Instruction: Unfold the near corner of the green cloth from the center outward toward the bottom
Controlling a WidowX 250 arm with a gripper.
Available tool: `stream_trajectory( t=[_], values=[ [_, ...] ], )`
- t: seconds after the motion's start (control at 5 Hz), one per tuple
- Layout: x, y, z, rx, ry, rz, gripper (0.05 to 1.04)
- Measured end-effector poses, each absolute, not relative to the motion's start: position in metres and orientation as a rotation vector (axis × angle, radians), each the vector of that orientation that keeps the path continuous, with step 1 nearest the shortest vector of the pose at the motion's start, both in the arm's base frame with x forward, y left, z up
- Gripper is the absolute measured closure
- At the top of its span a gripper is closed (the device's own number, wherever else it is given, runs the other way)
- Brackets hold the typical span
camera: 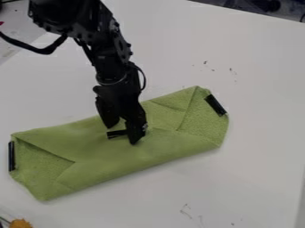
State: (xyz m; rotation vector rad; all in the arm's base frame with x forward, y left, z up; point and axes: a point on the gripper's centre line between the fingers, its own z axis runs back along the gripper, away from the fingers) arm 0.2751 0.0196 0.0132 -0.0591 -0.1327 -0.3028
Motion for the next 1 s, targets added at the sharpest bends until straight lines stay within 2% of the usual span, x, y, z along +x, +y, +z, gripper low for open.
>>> stream_trajectory(
  t=[0.2, 0.6, 0.8, 1.0],
  values=[
    [0.277, 0.025, 0.008, -0.073, -0.123, -0.319, 0.133],
    [0.281, 0.029, 0.011, -0.074, -0.102, -0.348, 0.727],
    [0.279, 0.027, 0.013, -0.055, -0.079, -0.341, 0.925],
    [0.276, 0.016, 0.031, -0.012, -0.099, -0.336, 1.013]
  ],
)
